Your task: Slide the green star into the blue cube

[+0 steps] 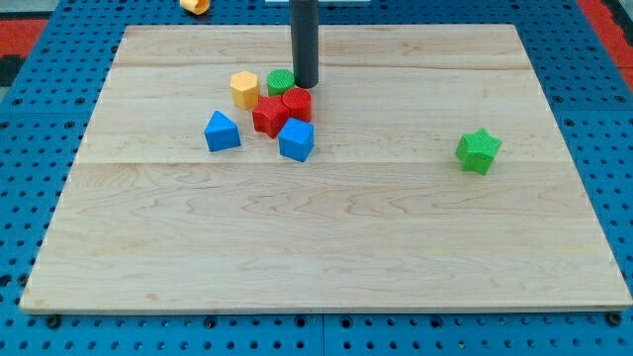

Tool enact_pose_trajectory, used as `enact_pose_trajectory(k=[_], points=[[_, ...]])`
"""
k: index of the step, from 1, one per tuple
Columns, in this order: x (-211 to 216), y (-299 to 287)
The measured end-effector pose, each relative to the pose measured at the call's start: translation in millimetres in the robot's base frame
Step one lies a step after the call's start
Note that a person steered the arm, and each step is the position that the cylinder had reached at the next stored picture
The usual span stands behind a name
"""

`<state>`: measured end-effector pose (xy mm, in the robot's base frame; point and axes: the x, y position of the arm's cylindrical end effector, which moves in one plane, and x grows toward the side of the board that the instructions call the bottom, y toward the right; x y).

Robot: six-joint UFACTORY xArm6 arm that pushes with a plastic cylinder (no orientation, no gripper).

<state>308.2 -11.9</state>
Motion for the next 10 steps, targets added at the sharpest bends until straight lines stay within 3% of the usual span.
enact_pose_trajectory(k=[2, 4, 6, 7, 8, 9, 10], points=[[14.8, -18.2], [26.8, 61.6], [81.7, 252.5], [146.7, 215.8], [172.1, 149.7], [170.3, 120.4], [169.4, 167.1]])
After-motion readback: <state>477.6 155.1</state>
